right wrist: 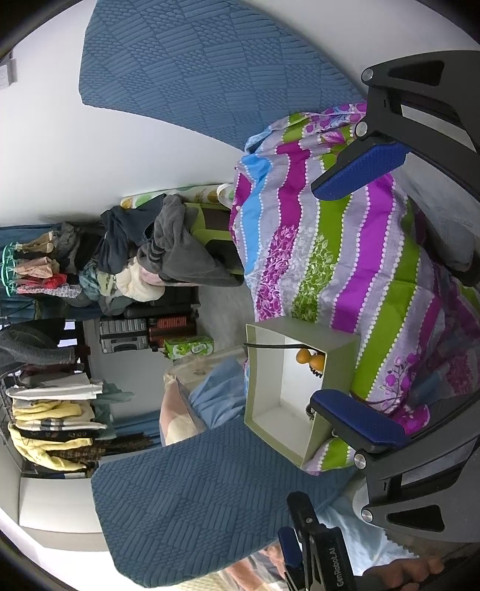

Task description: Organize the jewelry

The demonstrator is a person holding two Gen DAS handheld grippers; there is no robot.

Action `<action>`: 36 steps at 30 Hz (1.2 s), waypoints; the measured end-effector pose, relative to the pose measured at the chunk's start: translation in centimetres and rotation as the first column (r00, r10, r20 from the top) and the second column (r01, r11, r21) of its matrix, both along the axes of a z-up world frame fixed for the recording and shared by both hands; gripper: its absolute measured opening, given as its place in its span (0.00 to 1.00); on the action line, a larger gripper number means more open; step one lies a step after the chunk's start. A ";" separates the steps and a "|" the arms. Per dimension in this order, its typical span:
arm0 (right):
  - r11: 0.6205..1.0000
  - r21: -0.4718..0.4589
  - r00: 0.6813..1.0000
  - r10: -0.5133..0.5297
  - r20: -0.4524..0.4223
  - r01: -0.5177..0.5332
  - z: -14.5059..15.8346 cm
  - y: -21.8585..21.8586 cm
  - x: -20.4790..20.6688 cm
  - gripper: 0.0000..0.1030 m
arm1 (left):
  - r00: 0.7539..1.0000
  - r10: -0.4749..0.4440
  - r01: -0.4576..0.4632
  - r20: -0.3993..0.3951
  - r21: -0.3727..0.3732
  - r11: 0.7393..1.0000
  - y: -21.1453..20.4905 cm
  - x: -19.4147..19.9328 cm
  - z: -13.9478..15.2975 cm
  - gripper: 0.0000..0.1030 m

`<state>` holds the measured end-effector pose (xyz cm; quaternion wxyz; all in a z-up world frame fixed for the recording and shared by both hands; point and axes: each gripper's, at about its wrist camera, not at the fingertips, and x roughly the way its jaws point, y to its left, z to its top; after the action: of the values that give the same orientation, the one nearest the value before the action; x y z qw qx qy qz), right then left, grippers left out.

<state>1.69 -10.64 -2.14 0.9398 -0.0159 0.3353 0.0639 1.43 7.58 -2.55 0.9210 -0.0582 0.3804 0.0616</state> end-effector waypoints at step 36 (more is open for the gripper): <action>1.000 -0.002 1.000 0.006 -0.013 -0.006 -0.7 0.1 -0.1 1.00 | 1.000 0.005 -0.005 -0.006 0.003 1.000 -0.3 -0.3 -0.4 0.81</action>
<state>1.60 -10.57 -2.81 0.9374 -0.0174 0.3415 0.0665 1.13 7.31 -2.96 0.9197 -0.0574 0.3831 0.0645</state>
